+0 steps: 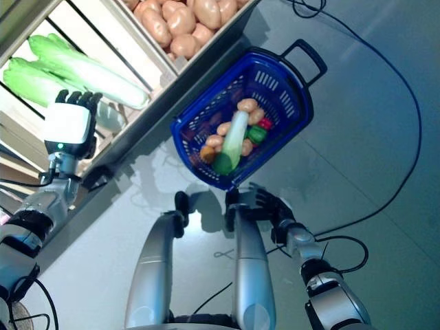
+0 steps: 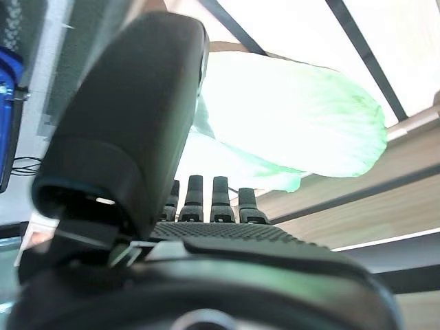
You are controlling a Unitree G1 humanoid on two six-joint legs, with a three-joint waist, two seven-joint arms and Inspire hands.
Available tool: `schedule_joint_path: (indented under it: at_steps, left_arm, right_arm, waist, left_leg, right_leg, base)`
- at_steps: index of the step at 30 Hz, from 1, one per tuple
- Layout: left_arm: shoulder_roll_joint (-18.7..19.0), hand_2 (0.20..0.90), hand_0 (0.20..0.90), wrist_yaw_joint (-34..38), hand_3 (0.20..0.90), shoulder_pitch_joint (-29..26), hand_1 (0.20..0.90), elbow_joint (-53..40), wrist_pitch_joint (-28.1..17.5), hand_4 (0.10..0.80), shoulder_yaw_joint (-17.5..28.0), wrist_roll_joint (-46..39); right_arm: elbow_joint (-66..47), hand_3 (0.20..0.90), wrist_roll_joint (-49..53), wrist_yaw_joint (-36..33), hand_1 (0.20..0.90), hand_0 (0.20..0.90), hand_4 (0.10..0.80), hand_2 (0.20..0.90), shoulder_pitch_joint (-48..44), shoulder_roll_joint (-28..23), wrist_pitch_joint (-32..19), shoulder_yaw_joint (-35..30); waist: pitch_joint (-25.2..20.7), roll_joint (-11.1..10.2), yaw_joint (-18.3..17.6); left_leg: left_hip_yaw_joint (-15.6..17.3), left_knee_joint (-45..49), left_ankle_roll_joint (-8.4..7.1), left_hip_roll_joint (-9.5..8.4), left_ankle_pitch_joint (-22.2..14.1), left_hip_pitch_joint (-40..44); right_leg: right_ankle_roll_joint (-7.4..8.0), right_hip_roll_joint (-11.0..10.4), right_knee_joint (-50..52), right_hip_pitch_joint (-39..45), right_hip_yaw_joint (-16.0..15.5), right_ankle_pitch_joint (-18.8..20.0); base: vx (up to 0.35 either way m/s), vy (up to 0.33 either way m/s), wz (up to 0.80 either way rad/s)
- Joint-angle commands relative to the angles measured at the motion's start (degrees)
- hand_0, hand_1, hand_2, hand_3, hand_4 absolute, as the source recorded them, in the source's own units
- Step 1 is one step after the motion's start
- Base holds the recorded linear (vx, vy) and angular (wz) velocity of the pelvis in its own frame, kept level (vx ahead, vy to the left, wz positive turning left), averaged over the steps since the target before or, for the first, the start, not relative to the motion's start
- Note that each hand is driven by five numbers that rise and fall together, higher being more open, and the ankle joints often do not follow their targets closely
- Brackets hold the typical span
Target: Put vegetables into the basket
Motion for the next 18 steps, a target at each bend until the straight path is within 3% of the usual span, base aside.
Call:
schedule_joint_path:
  at_steps: [1, 12, 18]
  left_arm:
    - [7.0, 0.9, 0.9, 6.4, 0.9, -3.7, 0.9, 0.0, 3.4, 0.8, 5.3, 2.0]
    - [7.2, 0.9, 0.9, 8.7, 0.9, -1.4, 0.9, -0.3, 4.8, 0.8, 6.8, 0.7]
    - [8.6, 0.9, 0.9, 7.3, 0.9, -3.4, 0.9, 0.2, 3.5, 0.8, 5.5, 2.4]
  right_arm:
    - [-0.3, 0.9, 0.9, -1.2, 0.9, 0.9, 0.8, 0.9, 6.0, -4.5, -1.3, -0.2]
    - [-3.6, 0.9, 2.5, -2.7, 0.9, 0.9, 0.8, 0.9, 6.4, -5.0, -0.9, -1.2]
    - [-3.7, 0.9, 3.6, -3.1, 0.9, 0.9, 0.8, 0.9, 6.9, -5.5, -2.1, -2.4]
  waist:
    - [-0.1, 1.5, -0.3]
    - [-0.1, 1.1, -0.1]
    - [-0.1, 1.0, -0.6]
  left_leg:
    - [1.1, -0.3, 0.4, -0.58, 0.0, -1.5]
    - [0.9, 0.4, 0.53, -0.85, 0.0, -4.6]
    - [0.8, 2.2, 0.67, -0.7, -0.7, -7.1]
  right_leg:
    - [0.9, -1.0, 0.9, 3.5, 0.9, -2.3]
    - [0.96, -1.0, 2.2, 0.2, 0.5, -1.9]
    - [0.91, -1.2, 3.7, -2.1, 0.6, -2.0]
  base:
    - [0.0, 0.0, 0.0]
    - [0.001, 0.003, 0.0]
    - [0.009, 0.019, 0.0]
